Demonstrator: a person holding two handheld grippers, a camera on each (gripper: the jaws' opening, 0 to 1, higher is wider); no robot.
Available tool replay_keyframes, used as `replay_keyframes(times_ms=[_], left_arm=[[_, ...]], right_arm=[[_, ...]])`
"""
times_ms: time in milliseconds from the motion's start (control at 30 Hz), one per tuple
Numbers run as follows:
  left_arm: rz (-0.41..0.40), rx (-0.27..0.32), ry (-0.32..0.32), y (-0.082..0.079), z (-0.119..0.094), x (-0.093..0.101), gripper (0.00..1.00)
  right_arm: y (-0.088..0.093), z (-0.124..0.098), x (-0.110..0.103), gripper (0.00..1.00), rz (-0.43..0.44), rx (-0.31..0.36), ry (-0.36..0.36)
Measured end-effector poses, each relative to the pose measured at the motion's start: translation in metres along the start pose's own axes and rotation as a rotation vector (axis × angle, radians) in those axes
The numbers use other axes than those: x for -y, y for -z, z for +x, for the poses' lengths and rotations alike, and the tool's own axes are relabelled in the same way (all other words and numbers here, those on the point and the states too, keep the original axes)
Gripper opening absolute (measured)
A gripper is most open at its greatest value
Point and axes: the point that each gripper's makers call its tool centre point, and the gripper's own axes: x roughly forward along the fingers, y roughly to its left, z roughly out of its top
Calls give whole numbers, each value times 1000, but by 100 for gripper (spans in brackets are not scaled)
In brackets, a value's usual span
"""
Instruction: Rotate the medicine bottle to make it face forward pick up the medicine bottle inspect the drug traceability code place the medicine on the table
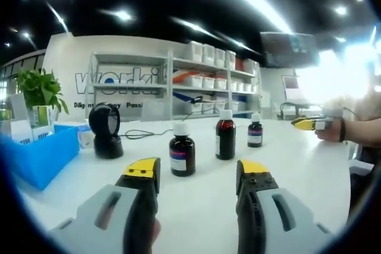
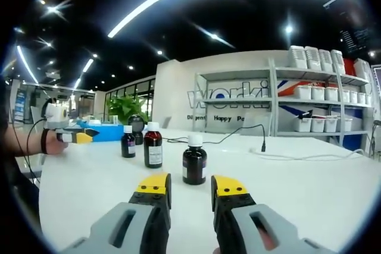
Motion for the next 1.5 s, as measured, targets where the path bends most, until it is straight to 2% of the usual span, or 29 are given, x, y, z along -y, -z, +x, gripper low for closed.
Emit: replay_keyframes(times_ms=[500,1267,1500], left_arm=[[1,-8,7,2,1,1,42],[-5,20,14,-4,0,4,41],[-3,13,11,-3,0,3,41]], right_arm=[[0,0,-1,21,2,-3,-8],[-2,0,-1,23,24,9,-8],[1,2,-3,24,14,-14,-12]])
